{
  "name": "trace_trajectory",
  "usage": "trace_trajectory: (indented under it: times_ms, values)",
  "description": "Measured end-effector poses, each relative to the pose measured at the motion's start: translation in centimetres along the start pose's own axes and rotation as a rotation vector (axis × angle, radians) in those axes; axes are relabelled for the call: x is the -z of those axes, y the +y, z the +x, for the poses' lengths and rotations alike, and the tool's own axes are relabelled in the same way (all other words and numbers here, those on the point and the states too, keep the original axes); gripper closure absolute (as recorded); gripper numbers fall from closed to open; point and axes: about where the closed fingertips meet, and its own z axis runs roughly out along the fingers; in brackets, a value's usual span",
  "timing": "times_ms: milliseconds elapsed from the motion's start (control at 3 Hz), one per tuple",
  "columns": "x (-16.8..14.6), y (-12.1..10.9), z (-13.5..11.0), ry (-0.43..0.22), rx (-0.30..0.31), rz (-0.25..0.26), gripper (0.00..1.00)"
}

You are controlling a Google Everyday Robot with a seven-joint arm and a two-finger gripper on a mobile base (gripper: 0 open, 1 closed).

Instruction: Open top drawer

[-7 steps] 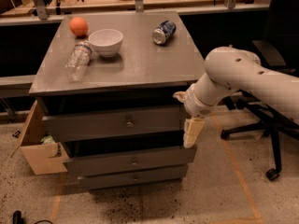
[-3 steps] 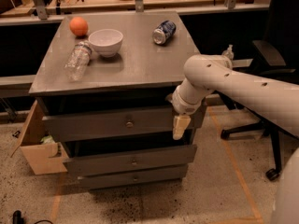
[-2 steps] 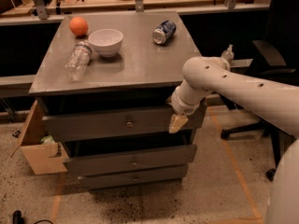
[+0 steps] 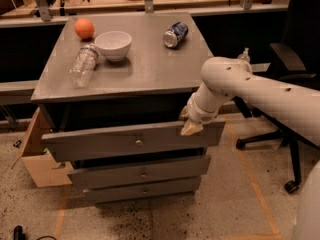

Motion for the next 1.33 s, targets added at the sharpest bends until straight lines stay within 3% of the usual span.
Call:
trace_trajectory:
  times_ms: [333,667,1333]
  values:
    - [0.0,0.0,0.0,0.0,0.0,0.0,1.0]
    - [1.5,1.7,-0.6,-0.025,-0.013,-0.046,0.86]
    - [5.3,4.0,-1.8,-0.076,-0.053,-0.094,0.39]
